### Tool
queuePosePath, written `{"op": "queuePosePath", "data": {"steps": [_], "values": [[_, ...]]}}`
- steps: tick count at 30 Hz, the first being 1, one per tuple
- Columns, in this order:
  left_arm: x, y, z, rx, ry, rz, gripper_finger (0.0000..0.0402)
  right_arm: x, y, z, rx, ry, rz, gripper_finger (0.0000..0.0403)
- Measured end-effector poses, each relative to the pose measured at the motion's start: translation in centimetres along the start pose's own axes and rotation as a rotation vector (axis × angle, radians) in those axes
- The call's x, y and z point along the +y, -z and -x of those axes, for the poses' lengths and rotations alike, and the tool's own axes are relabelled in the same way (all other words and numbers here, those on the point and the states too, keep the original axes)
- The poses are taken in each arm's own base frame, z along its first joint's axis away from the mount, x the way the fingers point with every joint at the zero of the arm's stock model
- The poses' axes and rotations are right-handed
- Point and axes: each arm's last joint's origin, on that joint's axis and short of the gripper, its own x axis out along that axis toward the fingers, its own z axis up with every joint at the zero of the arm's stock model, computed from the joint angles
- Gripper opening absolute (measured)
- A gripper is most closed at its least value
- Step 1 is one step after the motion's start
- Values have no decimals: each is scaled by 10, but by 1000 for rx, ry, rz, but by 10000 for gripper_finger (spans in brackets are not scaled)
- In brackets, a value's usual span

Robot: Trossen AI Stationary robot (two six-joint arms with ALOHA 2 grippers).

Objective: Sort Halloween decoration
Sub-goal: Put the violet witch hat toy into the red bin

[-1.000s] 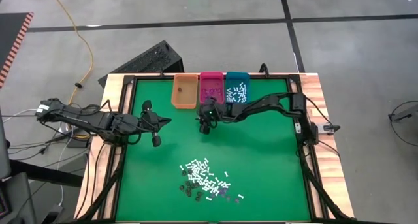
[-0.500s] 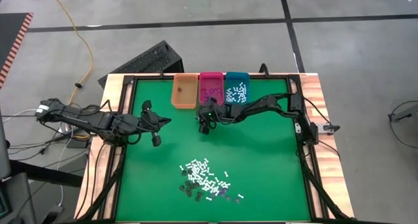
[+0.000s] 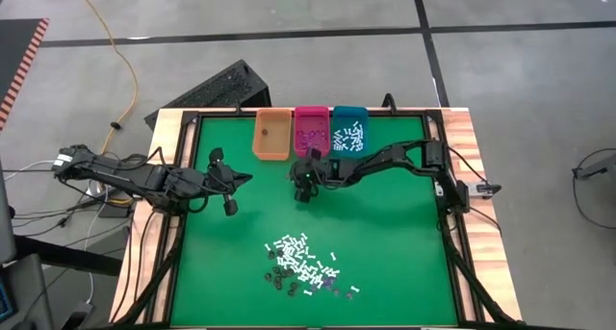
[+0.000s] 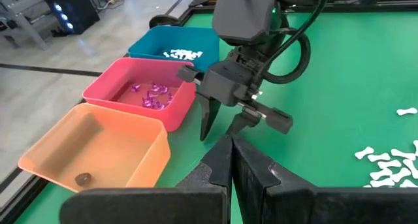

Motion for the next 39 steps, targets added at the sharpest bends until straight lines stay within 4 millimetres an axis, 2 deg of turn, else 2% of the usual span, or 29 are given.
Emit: {"op": "queuePosePath", "data": {"steps": [11,16,37,39], "values": [[0,0,0,0,0,1,0,8,-4,2,-33,-14,-70,182],[0,0,0,0,0,1,0,12,-12,4,-115,-22,-87,190],[0,0,0,-1,-1,2,0,9,-20,5,-192,-30,-161,191],[0,0,0,-2,-1,1,0,10,-17,0,-198,-30,-163,191]]}}
